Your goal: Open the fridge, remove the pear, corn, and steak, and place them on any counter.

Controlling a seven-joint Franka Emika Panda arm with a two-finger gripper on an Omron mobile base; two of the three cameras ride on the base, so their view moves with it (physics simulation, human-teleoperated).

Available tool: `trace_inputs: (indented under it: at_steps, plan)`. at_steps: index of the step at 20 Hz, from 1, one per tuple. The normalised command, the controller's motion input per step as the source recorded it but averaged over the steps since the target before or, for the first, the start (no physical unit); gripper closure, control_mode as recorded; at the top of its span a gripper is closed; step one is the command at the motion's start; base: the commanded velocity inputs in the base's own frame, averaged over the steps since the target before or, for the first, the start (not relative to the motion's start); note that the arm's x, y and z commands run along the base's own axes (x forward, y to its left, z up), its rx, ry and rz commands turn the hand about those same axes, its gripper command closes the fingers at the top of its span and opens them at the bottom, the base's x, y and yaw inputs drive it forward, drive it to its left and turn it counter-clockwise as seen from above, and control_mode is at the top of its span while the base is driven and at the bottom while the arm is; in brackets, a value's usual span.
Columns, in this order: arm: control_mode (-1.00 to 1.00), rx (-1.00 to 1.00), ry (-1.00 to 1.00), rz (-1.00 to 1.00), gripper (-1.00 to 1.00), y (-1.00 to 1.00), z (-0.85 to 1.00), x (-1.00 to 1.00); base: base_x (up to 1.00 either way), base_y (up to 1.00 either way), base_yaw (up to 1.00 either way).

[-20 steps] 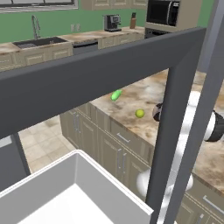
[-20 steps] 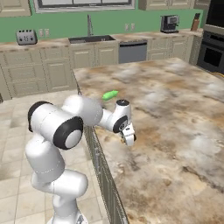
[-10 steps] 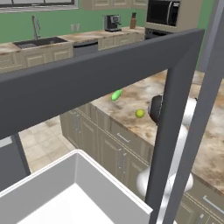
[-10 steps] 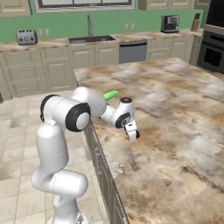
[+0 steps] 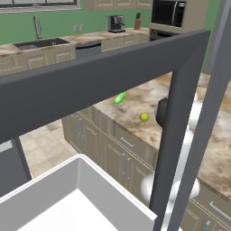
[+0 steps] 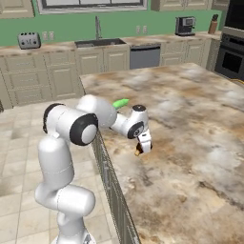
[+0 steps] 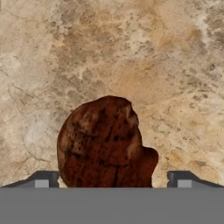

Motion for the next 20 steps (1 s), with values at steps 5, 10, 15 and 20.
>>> trace_inputs:
  at_steps: [5,10,15,20]
  plan:
    - [-1.00,-0.17,-0.23,0.00,-1.00,0.04,0.63,-0.65,0.00,0.00,0.00]
    - [-1.00,-0.22,-0.30,0.07,-1.00,0.41,1.00,-0.73,0.00,0.00,0.00]
    - [-1.00,-0.10,-0.02,0.17,-1.00,0.93,1.00,-0.67,0.00,0.00,0.00]
    - [-1.00,-0.01,0.12,0.23,-1.00,1.00,1.00,-0.75,0.00,0.00,0.00]
